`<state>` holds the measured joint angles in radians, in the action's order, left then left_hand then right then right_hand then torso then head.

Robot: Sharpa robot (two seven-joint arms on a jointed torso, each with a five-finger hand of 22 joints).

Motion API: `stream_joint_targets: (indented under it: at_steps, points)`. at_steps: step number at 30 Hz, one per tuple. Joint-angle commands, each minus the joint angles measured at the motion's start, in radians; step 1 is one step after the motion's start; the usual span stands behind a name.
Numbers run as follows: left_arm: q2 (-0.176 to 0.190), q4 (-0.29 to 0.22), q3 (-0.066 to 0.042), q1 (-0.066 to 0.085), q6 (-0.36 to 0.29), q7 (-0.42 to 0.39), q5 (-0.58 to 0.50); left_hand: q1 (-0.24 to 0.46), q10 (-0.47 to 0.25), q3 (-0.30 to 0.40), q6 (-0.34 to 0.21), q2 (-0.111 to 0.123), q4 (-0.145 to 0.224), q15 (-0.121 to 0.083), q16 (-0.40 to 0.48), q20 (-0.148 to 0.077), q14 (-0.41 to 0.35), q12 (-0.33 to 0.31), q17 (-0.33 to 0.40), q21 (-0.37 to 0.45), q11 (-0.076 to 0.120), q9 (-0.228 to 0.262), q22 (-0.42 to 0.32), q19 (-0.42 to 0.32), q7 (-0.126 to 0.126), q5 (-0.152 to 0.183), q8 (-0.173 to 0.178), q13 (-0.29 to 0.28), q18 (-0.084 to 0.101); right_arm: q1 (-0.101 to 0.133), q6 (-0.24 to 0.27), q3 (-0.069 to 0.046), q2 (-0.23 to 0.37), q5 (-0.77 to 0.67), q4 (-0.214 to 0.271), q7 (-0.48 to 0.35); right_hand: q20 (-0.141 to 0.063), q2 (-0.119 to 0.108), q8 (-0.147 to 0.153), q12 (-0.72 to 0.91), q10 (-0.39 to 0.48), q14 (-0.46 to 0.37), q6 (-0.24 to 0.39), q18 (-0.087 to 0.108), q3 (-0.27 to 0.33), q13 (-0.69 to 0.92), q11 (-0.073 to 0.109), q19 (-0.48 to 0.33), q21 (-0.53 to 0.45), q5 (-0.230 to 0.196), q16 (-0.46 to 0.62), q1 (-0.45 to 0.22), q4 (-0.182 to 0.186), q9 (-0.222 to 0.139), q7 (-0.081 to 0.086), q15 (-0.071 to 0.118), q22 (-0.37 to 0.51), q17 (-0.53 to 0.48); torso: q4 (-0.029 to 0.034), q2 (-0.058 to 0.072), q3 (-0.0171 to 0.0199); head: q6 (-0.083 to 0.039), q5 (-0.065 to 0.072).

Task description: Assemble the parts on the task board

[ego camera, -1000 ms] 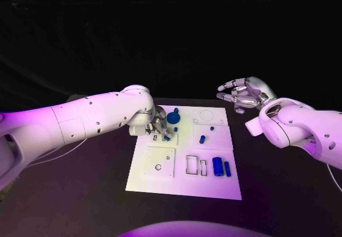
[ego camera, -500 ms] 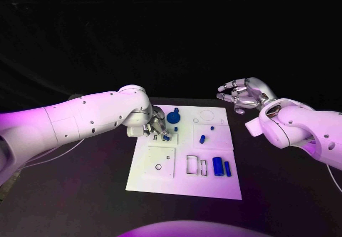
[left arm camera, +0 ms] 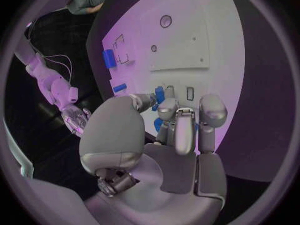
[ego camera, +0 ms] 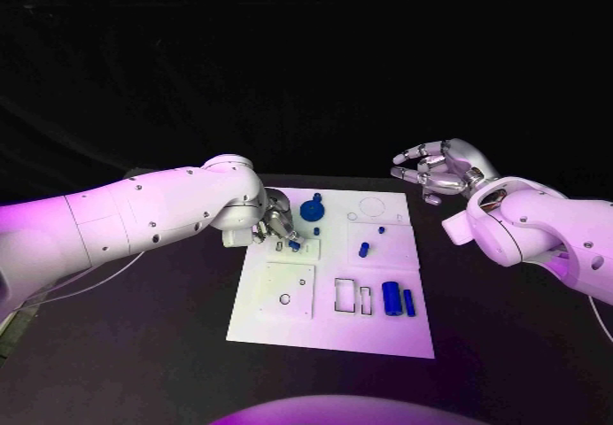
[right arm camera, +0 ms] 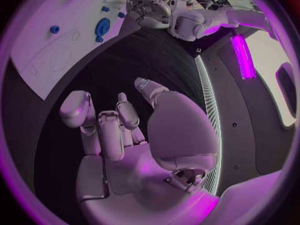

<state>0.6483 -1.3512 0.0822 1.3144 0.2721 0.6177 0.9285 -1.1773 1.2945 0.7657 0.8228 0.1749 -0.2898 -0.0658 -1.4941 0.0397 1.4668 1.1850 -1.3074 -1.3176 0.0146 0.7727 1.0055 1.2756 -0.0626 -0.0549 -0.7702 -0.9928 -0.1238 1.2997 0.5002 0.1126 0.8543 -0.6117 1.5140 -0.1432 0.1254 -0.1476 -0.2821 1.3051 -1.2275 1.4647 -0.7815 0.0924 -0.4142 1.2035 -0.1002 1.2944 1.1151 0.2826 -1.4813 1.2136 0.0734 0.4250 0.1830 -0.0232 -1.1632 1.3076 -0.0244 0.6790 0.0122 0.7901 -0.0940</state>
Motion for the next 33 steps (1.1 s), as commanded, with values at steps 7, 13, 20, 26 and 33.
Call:
stream_joint_targets:
  at_steps: [7, 13, 20, 26, 33]
  points:
    - [0.000, -0.012, 0.000, -0.019, -0.065, -0.026, 0.133, 0.024, 0.014, 0.202, 0.008, 0.006, 0.196, -0.011, -0.006, -0.004, 0.068, 0.012, -0.113, -0.010, 0.005, 0.011, 0.012, 0.012, 0.008, -0.008, -0.016, -0.006, 0.016, -0.002, -0.013, 0.000, 0.002, -0.006, 0.000, -0.008, -0.001, -0.005, -0.005, -0.002, 0.005, 0.042, 0.003, 0.020, 0.000, -0.001, 0.002, -0.005, -0.005, 0.005, 0.004, -0.003, 0.004, 0.001, 0.000, 0.002, 0.001, 0.033, -0.0021, 0.001, -0.0013, 0.000, -0.006]
    - [-0.006, -0.009, 0.000, -0.027, -0.081, -0.029, 0.152, 0.031, 0.022, 0.210, 0.011, 0.011, 0.203, -0.014, -0.008, -0.006, 0.069, 0.017, -0.116, -0.015, 0.008, 0.016, 0.022, 0.018, 0.011, -0.015, -0.022, -0.012, 0.018, -0.002, -0.013, 0.000, 0.002, -0.006, 0.001, -0.010, -0.001, -0.004, -0.006, -0.002, 0.006, 0.042, 0.004, 0.020, 0.001, -0.002, 0.002, -0.005, -0.007, 0.005, 0.004, -0.005, 0.006, 0.001, 0.000, 0.002, 0.002, 0.032, -0.0028, 0.001, -0.0007, -0.001, -0.006]
    - [-0.010, -0.009, 0.000, -0.031, -0.081, -0.030, 0.167, 0.045, 0.032, 0.222, 0.017, 0.018, 0.212, -0.017, -0.011, -0.010, 0.070, 0.025, -0.119, -0.023, 0.012, 0.022, 0.036, 0.026, 0.016, -0.038, -0.032, -0.019, 0.020, -0.002, -0.012, 0.000, 0.003, -0.005, 0.002, -0.011, -0.001, -0.004, -0.006, -0.002, 0.006, 0.042, 0.004, 0.020, 0.001, -0.002, 0.002, -0.005, -0.007, 0.005, 0.004, -0.005, 0.006, 0.001, 0.000, 0.002, 0.002, 0.032, -0.0028, 0.001, -0.0005, 0.001, -0.007]
    - [-0.013, -0.010, 0.005, -0.033, -0.069, -0.029, 0.180, 0.058, 0.036, 0.228, 0.023, 0.024, 0.219, -0.020, -0.013, -0.013, 0.071, 0.024, -0.122, -0.027, 0.016, 0.027, 0.043, 0.029, 0.020, -0.075, -0.041, -0.015, 0.021, -0.002, -0.014, 0.000, 0.004, -0.005, 0.001, -0.011, -0.001, -0.005, -0.008, -0.001, 0.005, 0.042, 0.004, 0.021, 0.001, -0.002, 0.002, -0.006, -0.008, 0.005, 0.005, -0.005, 0.006, 0.002, 0.000, 0.002, 0.003, 0.031, -0.0021, 0.001, -0.0003, 0.001, 0.000]
    - [-0.017, -0.010, 0.007, -0.035, -0.061, -0.027, 0.210, 0.065, 0.040, 0.228, 0.026, 0.026, 0.221, -0.022, -0.015, -0.014, 0.072, 0.027, -0.125, -0.030, 0.017, 0.030, 0.049, 0.032, 0.021, -0.092, -0.045, -0.018, 0.023, -0.002, -0.015, 0.000, 0.005, -0.005, 0.001, -0.012, -0.001, -0.006, -0.009, -0.002, 0.006, 0.042, 0.004, 0.021, 0.001, -0.003, 0.002, -0.005, -0.009, 0.005, 0.005, -0.005, 0.006, 0.002, 0.000, 0.002, 0.003, 0.032, -0.0028, 0.001, -0.0005, 0.003, -0.003]
